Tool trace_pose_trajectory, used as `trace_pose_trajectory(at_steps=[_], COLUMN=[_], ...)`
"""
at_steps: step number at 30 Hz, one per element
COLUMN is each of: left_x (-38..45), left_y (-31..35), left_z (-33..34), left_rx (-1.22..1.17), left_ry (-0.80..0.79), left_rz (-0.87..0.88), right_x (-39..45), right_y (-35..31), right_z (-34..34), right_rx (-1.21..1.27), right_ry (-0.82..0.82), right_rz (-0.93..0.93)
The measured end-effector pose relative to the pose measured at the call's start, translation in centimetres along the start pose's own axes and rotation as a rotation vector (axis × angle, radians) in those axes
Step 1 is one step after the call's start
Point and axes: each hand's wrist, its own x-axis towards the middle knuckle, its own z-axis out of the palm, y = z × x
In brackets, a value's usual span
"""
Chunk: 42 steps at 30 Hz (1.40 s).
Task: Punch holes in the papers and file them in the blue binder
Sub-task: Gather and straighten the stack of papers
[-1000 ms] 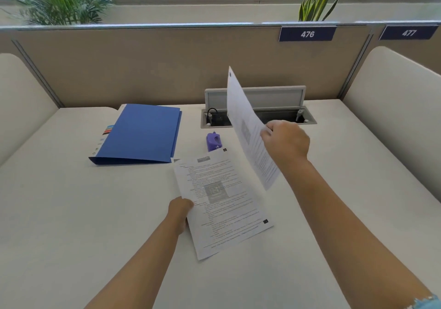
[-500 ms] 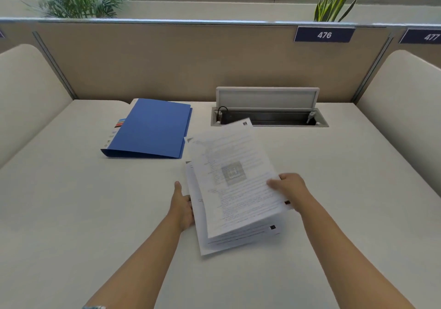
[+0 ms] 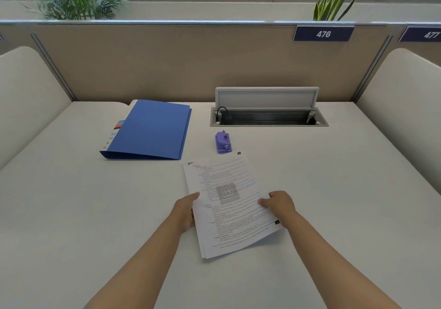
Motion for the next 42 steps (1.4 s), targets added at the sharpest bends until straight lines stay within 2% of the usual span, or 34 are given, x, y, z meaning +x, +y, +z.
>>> trace_pose_trajectory(at_steps=[3,6,10,13,18,20,25,29,34,42], left_x=[0.5,0.7,-0.1,-1.0,-2.6,-3.1,-4.0,-3.6,-2.9,-3.6], left_y=[-0.2,-0.3,-0.3,0.0,2.3,3.5,6.5,6.8,5.6,6.5], left_z=[0.0,0.2,0.5,0.6,1.5,1.8,2.4,1.7,1.2,1.8], left_rx=[0.081,0.175,0.358,0.469,0.326,0.307,0.227,0.192,0.201,0.209], left_ry=[0.033,0.092,0.142,0.125,0.068,0.038,-0.019,-0.016,-0.041,-0.013], left_rz=[0.027,0.065,0.253,0.426,0.645,0.737,0.905,0.881,0.797,0.818], right_x=[0.1,0.0,0.3,1.0,1.4,1.1,-0.4,-0.9,-0.5,-1.4], right_y=[-0.1,-0.3,-0.2,-0.2,-1.8,-3.0,-6.5,-7.0,-5.5,-7.2], right_z=[0.3,0.4,0.3,0.0,-1.4,-2.0,-3.2,-2.7,-1.4,-2.2], right_rx=[-0.01,-0.124,-0.197,-0.001,0.563,0.636,0.771,0.704,0.631,0.602], right_ry=[0.005,0.005,0.1,0.142,-0.078,-0.092,0.008,0.047,0.041,0.049], right_rz=[-0.008,-0.036,-0.049,-0.076,-0.068,-0.191,-0.459,-0.507,-0.472,-0.508])
